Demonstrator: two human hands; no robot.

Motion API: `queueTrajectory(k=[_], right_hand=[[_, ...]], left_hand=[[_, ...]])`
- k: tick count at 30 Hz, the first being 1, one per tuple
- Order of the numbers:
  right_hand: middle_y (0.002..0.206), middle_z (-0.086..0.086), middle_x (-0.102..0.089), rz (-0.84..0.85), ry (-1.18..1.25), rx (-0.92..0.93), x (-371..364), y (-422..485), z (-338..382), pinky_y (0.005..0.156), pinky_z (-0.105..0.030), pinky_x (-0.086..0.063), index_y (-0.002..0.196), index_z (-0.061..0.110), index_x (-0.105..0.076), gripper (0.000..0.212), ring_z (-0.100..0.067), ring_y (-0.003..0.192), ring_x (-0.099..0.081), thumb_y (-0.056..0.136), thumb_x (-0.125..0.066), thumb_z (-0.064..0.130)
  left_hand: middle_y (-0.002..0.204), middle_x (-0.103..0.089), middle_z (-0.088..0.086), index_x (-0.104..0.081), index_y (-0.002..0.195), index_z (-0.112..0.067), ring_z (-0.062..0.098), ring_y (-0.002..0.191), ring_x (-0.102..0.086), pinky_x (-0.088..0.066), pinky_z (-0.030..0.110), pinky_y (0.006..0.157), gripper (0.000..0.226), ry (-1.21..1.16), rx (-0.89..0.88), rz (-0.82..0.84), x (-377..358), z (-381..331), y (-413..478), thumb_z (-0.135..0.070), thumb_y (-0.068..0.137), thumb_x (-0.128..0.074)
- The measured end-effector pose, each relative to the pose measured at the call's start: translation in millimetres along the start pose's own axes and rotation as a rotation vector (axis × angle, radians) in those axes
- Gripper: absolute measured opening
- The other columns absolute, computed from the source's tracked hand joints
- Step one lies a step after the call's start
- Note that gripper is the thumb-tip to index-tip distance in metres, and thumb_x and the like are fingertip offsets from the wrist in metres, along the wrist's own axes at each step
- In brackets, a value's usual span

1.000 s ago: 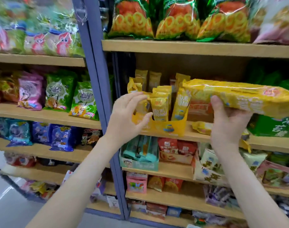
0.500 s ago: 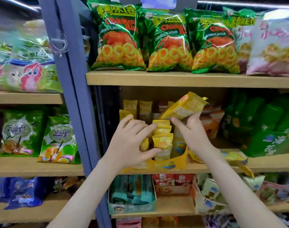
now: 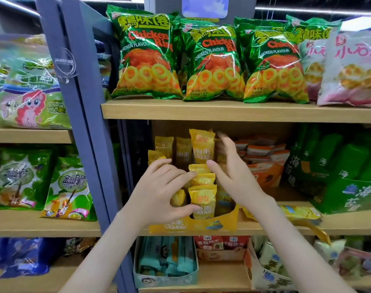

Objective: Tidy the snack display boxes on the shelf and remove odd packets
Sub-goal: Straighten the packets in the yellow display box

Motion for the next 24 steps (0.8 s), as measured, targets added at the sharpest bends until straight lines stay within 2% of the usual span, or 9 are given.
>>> queueTrajectory(k=[1,3,5,7,13,17,20,22,24], right_hand=[[0.149,0.024,-0.026,0.016,0.028,0.064,0.1,0.8,5.2,0.106,-0.01,-0.027,0.147,0.045,-0.009,0.058,0.007,0.133,-0.031,0.1,-0.041,0.042],[0.146,0.024,-0.032,0.055,-0.067,0.197,-1.5,2.5,12.4,0.103,-0.016,-0.034,0.147,0.05,-0.005,0.057,-0.002,0.131,-0.04,0.103,-0.038,0.037],[0.137,0.01,-0.05,0.112,-0.244,0.231,-5.4,5.3,8.4,0.099,-0.031,-0.037,0.149,0.042,-0.02,0.047,-0.015,0.122,-0.046,0.103,-0.025,0.042],[0.14,0.006,-0.049,0.124,-0.31,0.187,-5.7,6.0,1.6,0.104,-0.035,-0.031,0.147,0.034,-0.033,0.054,-0.013,0.128,-0.037,0.099,-0.014,0.05],[0.147,0.019,-0.033,0.151,0.029,0.236,4.6,24.0,18.9,0.11,-0.014,-0.02,0.146,0.041,-0.027,0.044,0.001,0.139,-0.025,0.102,-0.023,0.047],[0.16,0.013,-0.018,0.278,-0.265,0.42,-6.4,40.7,44.7,0.119,-0.031,-0.006,0.152,0.038,-0.018,0.057,-0.007,0.148,-0.009,0.098,-0.017,0.056],[0.157,0.007,-0.028,0.257,-0.466,0.447,-13.8,44.8,46.8,0.119,-0.032,0.003,0.148,0.026,-0.037,0.068,-0.01,0.146,-0.017,0.095,-0.011,0.06],[0.148,0.001,-0.044,0.156,-0.5,0.447,-8.4,40.4,42.1,0.118,-0.033,-0.009,0.143,0.02,-0.047,0.066,-0.014,0.137,-0.035,0.097,-0.017,0.058],[0.136,-0.001,-0.053,0.05,-0.512,0.448,-0.1,32.2,34.8,0.105,-0.034,-0.034,0.142,0.016,-0.046,0.065,-0.015,0.123,-0.043,0.099,-0.021,0.056]], left_hand=[[0.103,-0.07,-0.001,-0.069,0.118,-0.012,0.014,0.097,-0.063,-0.036,0.036,0.108,0.064,-0.004,-0.007,0.001,0.3,-0.2,0.7,-0.065,0.085,-0.056],[0.102,-0.07,0.0,-0.069,0.117,-0.011,0.013,0.097,-0.062,-0.035,0.034,0.108,0.063,-0.014,-0.018,-0.003,0.9,-0.5,1.4,-0.064,0.085,-0.057],[0.101,-0.07,0.0,-0.069,0.117,-0.01,0.013,0.097,-0.061,-0.035,0.032,0.109,0.062,-0.013,-0.018,-0.007,1.2,-0.6,1.4,-0.064,0.086,-0.057],[0.101,-0.07,0.0,-0.069,0.117,-0.01,0.013,0.097,-0.061,-0.034,0.032,0.109,0.062,-0.009,-0.013,-0.004,0.7,-1.0,1.0,-0.063,0.087,-0.056],[0.1,-0.069,0.0,-0.069,0.116,-0.011,0.014,0.096,-0.062,-0.036,0.034,0.108,0.06,-0.023,-0.004,-0.009,-0.2,-1.6,1.7,-0.062,0.088,-0.055],[0.099,-0.069,0.003,-0.072,0.109,-0.009,0.018,0.097,-0.061,-0.036,0.035,0.107,0.057,-0.003,-0.002,-0.027,-2.0,-1.6,0.0,-0.06,0.088,-0.056],[0.101,-0.07,0.004,-0.071,0.11,-0.01,0.02,0.099,-0.062,-0.037,0.036,0.107,0.057,0.013,0.008,-0.026,-1.7,-0.7,-1.9,-0.06,0.087,-0.059],[0.1,-0.07,0.003,-0.07,0.114,-0.011,0.018,0.097,-0.063,-0.039,0.038,0.105,0.058,0.025,0.018,-0.028,-0.4,0.4,-4.1,-0.06,0.087,-0.059],[0.1,-0.069,0.002,-0.069,0.116,-0.012,0.017,0.095,-0.063,-0.041,0.039,0.104,0.059,0.044,0.025,-0.035,0.9,1.9,-5.9,-0.061,0.087,-0.059]])
Point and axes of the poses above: each hand's wrist, its own y-axis towards the middle knuckle, its own x-axis out of the back of the hand, z = x × y, the point moved 4 cm from there along y, towards the middle knuckle
